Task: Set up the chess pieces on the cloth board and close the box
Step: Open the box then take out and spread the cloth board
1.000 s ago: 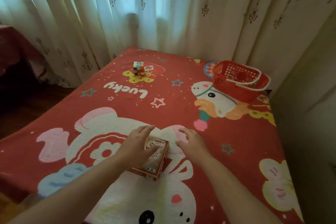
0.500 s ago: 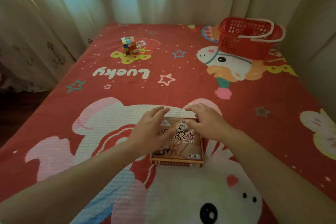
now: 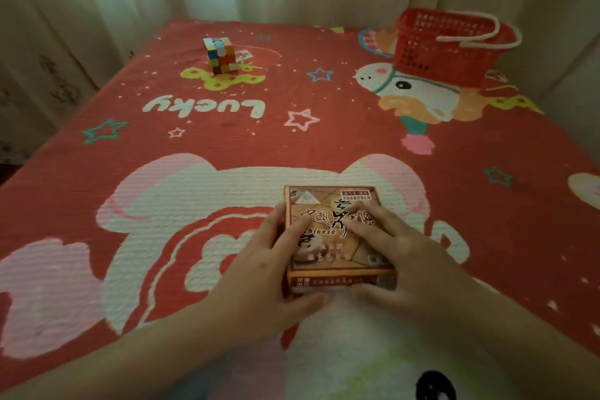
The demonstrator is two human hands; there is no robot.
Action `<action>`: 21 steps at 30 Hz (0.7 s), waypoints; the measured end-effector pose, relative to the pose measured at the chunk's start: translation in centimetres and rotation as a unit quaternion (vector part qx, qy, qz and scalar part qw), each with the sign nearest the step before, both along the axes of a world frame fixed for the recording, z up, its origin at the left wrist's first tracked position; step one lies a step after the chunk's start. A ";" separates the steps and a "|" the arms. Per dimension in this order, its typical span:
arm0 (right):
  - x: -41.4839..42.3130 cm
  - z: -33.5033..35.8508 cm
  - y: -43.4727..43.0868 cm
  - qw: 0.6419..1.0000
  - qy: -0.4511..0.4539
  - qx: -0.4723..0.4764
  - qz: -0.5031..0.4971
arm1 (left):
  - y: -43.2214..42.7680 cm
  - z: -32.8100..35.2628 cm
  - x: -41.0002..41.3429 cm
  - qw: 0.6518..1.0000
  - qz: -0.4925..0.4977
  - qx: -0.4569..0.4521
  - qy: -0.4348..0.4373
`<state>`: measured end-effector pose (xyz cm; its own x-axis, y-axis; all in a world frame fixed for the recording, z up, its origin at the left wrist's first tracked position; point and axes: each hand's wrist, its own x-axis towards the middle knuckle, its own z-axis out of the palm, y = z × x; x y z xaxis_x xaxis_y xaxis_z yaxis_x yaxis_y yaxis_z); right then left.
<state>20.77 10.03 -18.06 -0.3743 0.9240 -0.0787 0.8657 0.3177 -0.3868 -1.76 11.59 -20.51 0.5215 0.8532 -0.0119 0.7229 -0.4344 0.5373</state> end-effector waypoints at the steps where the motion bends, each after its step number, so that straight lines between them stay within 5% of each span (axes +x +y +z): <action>1: -0.3 -0.2 0.4 1.000 0.003 0.010 -0.006 | 0.4 0.0 0.1 1.000 0.008 0.000 -0.005; 21: -4.9 -3.0 8.6 0.987 0.044 0.128 -0.086 | 8.3 -0.2 -1.7 0.992 0.094 0.066 -0.061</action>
